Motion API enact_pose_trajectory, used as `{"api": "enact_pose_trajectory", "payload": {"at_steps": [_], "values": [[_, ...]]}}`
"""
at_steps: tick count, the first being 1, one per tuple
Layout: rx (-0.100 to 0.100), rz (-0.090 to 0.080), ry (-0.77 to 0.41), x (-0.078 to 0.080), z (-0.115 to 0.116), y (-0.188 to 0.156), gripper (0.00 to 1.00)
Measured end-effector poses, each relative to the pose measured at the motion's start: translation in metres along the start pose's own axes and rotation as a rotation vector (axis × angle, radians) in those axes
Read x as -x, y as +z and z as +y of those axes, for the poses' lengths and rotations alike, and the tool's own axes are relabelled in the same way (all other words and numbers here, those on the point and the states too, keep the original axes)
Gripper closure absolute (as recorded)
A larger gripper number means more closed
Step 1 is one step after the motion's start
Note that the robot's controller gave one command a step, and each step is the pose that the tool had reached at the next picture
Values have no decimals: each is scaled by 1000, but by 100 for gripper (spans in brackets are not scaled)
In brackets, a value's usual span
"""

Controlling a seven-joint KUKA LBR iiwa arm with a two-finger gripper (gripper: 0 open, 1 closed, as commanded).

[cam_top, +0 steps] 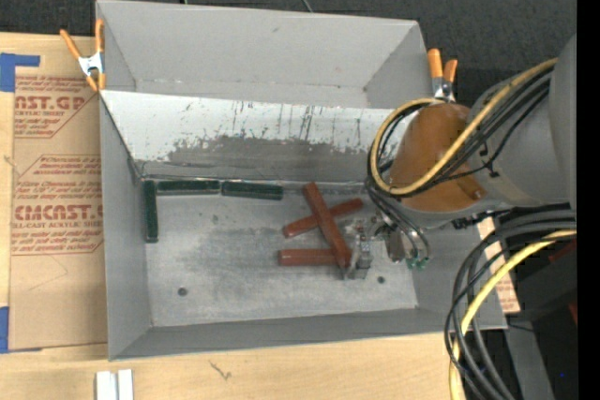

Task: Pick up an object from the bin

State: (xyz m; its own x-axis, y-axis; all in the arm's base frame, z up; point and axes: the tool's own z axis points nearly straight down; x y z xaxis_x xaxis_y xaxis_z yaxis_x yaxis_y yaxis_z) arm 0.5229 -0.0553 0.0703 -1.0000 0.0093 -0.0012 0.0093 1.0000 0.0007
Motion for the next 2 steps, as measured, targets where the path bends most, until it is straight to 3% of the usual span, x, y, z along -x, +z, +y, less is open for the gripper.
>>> {"api": "enact_pose_trajectory", "payload": {"at_steps": [1,2], "values": [[0,0,0,0,0,0,100],[-1,-1,-24,9,-2,-130,100]]}}
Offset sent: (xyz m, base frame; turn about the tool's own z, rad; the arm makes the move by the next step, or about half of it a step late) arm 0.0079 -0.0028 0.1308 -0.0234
